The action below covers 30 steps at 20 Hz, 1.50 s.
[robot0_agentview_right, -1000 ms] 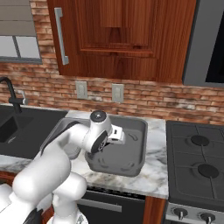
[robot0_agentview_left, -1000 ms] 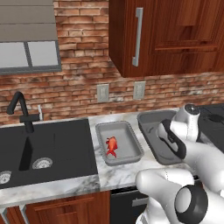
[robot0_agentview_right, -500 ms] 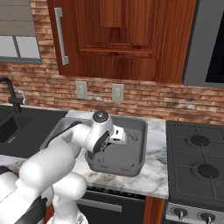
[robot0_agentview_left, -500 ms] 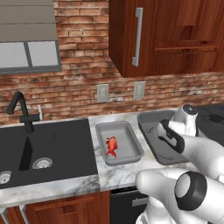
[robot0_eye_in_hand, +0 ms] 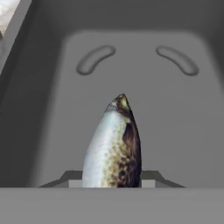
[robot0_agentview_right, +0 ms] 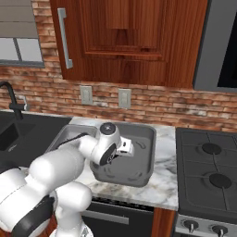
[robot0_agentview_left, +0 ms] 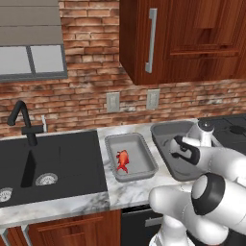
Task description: Place one cucumber and one fish in each tupperware on the nearby counter, to pack two identical lunches.
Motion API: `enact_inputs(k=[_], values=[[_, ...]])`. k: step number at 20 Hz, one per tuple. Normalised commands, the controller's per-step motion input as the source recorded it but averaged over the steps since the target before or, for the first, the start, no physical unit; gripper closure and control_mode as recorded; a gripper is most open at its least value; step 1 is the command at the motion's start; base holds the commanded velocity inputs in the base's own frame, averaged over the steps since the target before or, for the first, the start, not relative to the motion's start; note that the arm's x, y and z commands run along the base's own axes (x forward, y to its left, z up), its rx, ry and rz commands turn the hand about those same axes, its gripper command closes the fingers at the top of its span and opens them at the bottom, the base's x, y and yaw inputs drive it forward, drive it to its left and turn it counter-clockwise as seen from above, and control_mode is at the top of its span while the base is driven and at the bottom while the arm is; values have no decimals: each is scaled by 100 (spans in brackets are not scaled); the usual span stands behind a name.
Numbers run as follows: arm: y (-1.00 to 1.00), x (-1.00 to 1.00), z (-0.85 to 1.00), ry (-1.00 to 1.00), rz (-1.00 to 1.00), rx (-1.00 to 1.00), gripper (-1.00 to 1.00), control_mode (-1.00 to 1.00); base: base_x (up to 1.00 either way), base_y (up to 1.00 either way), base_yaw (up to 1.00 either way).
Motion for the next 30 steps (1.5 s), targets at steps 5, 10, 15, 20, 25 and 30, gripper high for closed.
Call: enact_inputs(k=[5,10,15,20,25,30], values=[[-6,8,-18,0,0,0,100,-100,0,0,0],[-4,16,-16,0,0,0,100,-100,0,0,0],[0,32,-12,0,1,2,-100,-100,0,0,0],[-5,10,1,0,0,1,-100,-100,0,0,0],[-18,-4,23,0,0,0,-100,-100,0,0,0],[-12,-42,33,0,0,0,-100,-100,0,0,0]])
